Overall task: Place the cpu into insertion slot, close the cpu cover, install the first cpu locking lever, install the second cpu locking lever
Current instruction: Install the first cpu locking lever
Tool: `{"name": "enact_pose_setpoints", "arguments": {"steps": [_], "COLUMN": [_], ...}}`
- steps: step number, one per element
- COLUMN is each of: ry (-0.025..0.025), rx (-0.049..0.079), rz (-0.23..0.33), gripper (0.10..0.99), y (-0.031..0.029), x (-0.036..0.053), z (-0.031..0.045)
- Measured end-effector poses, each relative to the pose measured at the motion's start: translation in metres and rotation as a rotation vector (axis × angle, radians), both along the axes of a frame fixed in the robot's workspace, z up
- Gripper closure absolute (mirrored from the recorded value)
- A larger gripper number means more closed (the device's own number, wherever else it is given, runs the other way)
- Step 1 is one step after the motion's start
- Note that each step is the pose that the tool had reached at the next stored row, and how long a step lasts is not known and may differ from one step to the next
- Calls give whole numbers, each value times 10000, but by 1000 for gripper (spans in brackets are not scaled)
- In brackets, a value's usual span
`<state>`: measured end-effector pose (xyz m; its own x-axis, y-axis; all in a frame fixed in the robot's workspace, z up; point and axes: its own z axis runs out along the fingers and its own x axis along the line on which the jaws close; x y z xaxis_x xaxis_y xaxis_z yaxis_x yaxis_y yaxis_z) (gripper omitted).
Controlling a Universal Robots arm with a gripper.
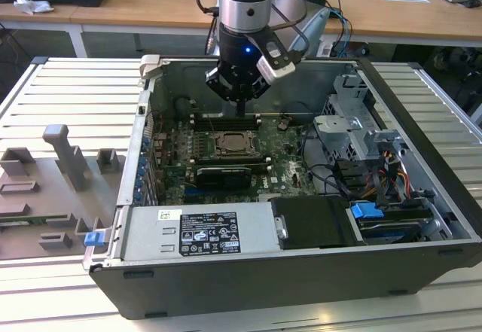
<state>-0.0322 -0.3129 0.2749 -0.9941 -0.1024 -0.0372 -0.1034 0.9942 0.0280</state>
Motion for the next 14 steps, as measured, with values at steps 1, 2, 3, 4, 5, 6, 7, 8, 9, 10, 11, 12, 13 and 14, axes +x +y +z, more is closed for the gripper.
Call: {"name": "enact_pose_setpoints", "arguments": {"steps": [1, 2, 3, 4, 5, 6, 7, 8, 9, 10, 11, 12, 13, 14], "ry": [0, 0, 0, 0, 0, 0, 0, -1, 0, -3, -8, -10, -9, -11], "rx": [0, 0, 1, 1, 1, 1, 1, 1, 4, 10, 21, 25, 23, 24], "rz": [163, 268, 353, 483, 674, 869, 968, 1045, 1081, 1087, 1087, 1071, 867, 658], "gripper": [980, 980, 980, 980, 980, 980, 980, 980, 980, 980, 980, 980, 980, 980], "y": [0, 0, 0, 0, 0, 0, 0, 0, -1, -1, 0, 0, 1, 1], "x": [0, 0, 0, 0, 0, 0, 0, -3, -16, -41, -70, -91, -103, -103], "z": [0, 0, 0, 0, 0, 0, 0, 0, 0, 0, -1, -3, -7, -13]}}
